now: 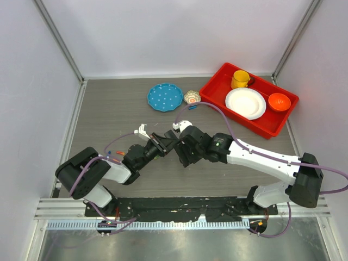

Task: Load the batteries into the remote control
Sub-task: Remove the battery cover from the remote control.

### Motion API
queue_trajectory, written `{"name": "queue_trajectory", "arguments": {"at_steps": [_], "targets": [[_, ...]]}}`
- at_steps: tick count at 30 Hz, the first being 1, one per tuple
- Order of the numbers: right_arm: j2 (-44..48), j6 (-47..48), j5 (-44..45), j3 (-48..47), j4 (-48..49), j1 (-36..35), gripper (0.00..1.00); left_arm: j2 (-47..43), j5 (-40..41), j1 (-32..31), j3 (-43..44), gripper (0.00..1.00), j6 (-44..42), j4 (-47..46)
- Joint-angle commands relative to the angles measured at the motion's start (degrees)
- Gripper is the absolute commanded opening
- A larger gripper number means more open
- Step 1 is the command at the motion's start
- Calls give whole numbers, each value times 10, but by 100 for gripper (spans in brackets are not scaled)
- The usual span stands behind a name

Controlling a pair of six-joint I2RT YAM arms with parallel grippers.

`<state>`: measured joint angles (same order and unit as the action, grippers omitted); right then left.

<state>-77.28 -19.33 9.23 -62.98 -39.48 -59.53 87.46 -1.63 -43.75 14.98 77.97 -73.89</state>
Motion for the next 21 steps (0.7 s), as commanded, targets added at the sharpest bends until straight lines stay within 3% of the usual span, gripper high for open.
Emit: {"name": "queue_trajectory", "arguments": {"at_steps": [1, 7, 14, 21], "targets": [[-5, 10, -4, 7, 18, -2, 64, -18, -7, 2, 10, 0, 0, -147], [-7, 10, -4, 11, 20, -2, 62, -21, -7, 2, 7, 0, -1, -147], [1, 9, -2, 15, 21, -2, 50, -23, -4, 1, 4, 0, -3, -147], [27, 4, 3, 8, 5, -2, 46, -20, 0, 2, 0, 0, -6, -147]]}}
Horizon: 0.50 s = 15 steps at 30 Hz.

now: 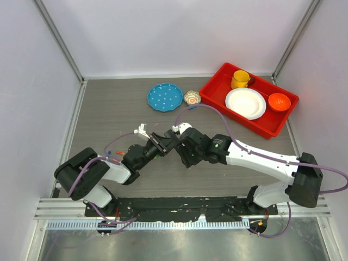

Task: Load the batteries into the remote control
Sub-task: Remove the battery cover from the remote control.

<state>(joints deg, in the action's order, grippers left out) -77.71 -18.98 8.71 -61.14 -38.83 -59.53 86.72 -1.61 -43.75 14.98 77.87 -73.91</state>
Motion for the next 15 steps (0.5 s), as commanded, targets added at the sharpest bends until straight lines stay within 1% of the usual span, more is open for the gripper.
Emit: {"name": "queue_trajectory", "arguments": {"at_steps": [1, 8, 13, 15], "targets": [[41, -1, 10, -14, -6, -2, 45, -11, 1, 1, 0, 0, -7, -147], [88, -4, 7, -53, -52, -2, 45, 10, 11, 2, -1, 0, -20, -147], [119, -11, -2, -68, -76, -2, 45, 28, 11, 2, 14, 0, -27, -147], [130, -13, 17, -69, -85, -2, 45, 34, 11, 2, 19, 0, -33, -147]]}}
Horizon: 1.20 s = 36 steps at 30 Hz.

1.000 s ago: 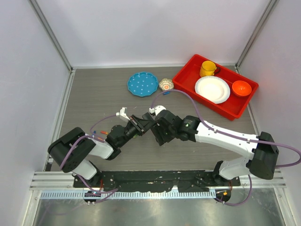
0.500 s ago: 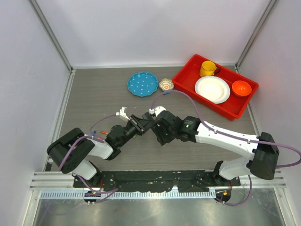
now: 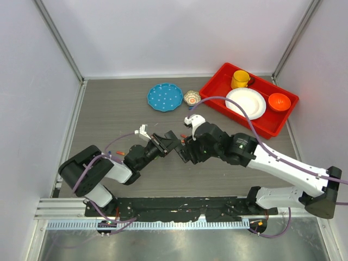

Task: Load the batteries into the remote control
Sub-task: Remove the battery cover from the remote control, then place the battery cover at the center of the board.

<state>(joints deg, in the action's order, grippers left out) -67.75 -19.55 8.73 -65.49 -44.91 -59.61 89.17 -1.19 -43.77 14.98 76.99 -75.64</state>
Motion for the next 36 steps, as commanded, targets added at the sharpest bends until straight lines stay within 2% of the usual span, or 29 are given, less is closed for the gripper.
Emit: {"name": "queue_trajectory", "arguments": {"at_steps": [1, 3, 7, 8, 10, 12, 15, 17, 23, 28, 36], "targets": [[34, -7, 27, -22, -27, 1, 45, 10, 7, 3, 21, 0, -25, -130], [44, -9, 57, 0, -26, 16, 45, 4, 7, 5, 18, 0, -28, -130], [59, -4, 33, 74, 17, 134, 45, -33, 1, 22, -7, 0, -25, -129], [60, -2, 24, 99, 28, 186, 45, -44, -1, 27, -14, 0, -22, -123], [50, -1, 6, 116, 55, 227, 45, -92, -25, 51, -29, 0, -11, -94], [38, -8, 8, 128, 75, 263, 44, -160, -63, 71, -26, 0, -12, 1], [-1, -20, 30, 126, 92, 290, 44, -233, -90, 76, 5, 0, -60, 171], [-33, -28, 9, 141, 107, 313, 43, -295, -101, 76, 21, 0, -95, 262], [-119, -47, 1, 170, 158, 350, 42, -373, -159, 98, 41, 0, -95, 361], [-174, -35, 15, 162, 169, 364, 42, -386, -222, 133, 22, 0, -56, 336], [-208, -29, 6, 157, 168, 379, 43, -392, -225, 145, -14, 0, -43, 294]]}}
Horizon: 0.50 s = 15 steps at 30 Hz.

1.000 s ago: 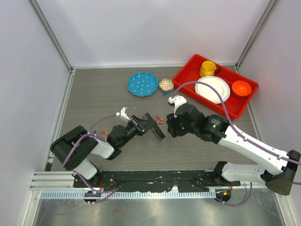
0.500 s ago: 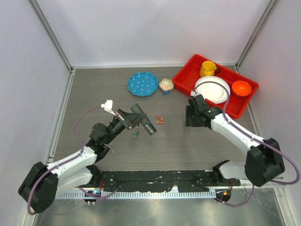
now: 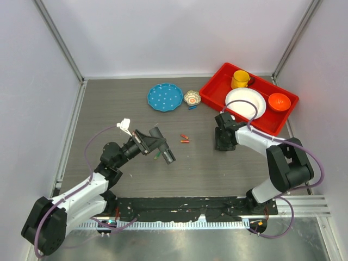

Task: Load the batteries into the remote control
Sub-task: Place the battery cover at the center of the board.

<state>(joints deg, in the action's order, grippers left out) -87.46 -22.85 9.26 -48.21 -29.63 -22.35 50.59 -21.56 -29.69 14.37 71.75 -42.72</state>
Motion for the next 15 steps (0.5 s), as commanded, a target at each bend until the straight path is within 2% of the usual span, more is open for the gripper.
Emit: {"name": "queue_trajectory", "arguments": {"at_steps": [1, 9, 15], "targets": [[-16, 5, -1, -18, 12, 6, 43, -6, -21, 4, -10, 0, 11, -39], [-37, 3, -11, -16, 12, 7, 61, -15, -11, 4, -17, 0, 12, -38], [-21, -3, -13, -18, 4, 8, 69, -29, 4, 4, -26, 0, 8, -38]]}}
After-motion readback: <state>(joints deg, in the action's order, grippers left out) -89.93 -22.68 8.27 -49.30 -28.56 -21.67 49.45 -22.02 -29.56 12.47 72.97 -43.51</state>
